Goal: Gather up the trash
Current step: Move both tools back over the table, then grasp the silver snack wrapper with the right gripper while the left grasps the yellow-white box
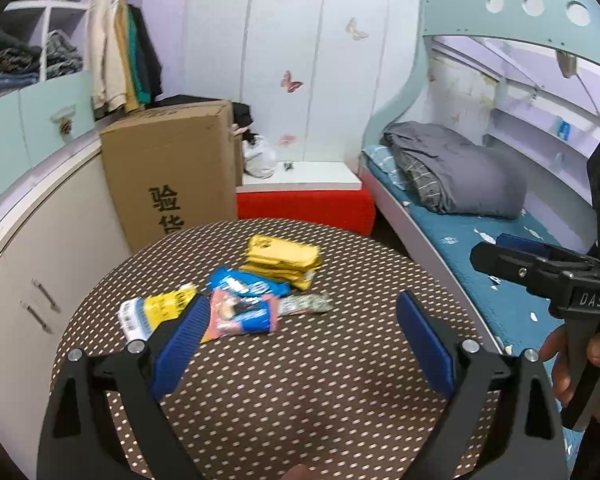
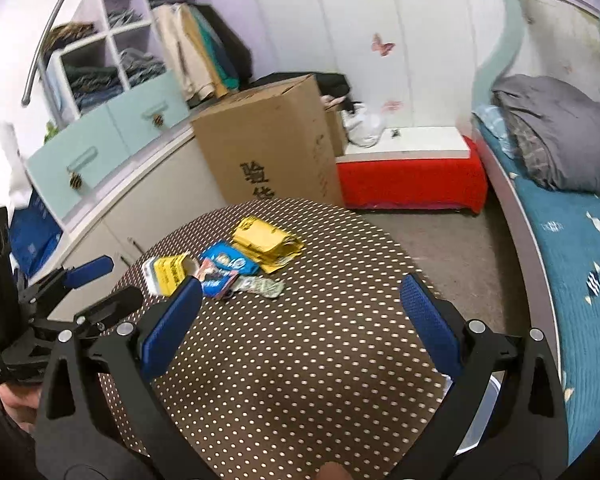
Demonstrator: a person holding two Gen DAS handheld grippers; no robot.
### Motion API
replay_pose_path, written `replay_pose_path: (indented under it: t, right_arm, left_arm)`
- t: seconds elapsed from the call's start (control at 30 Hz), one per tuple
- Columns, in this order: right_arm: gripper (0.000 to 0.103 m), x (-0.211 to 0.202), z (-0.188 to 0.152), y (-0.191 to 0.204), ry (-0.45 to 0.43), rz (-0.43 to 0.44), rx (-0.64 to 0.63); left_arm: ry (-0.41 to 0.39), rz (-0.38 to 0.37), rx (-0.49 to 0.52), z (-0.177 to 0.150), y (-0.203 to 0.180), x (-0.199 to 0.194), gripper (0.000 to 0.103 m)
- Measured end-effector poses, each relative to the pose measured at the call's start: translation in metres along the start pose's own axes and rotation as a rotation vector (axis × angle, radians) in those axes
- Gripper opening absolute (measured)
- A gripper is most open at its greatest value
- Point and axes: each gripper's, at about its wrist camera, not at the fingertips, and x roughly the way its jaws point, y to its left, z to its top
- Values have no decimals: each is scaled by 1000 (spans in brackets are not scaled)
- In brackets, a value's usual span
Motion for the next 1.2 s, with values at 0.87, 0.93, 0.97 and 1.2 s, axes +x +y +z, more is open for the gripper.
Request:
replay_pose_path:
  t: [0.87,0.93,0.97,1.2]
  right_arm:
    - [49,201,-31,58,290,56,-409]
    - [27,200,-31,64,291,69,-419]
    - [26,197,-32,65,296,78,-414]
    - [20,170,-50,62,316,68,-348]
  left_arm:
    - [134,130,-244,-61,106,23,92]
    - [131,132,-257,-59,110,26,92]
    - [135,133,-264,-58,111,28,92]
    - [135,152,-243,-45,103,53,92]
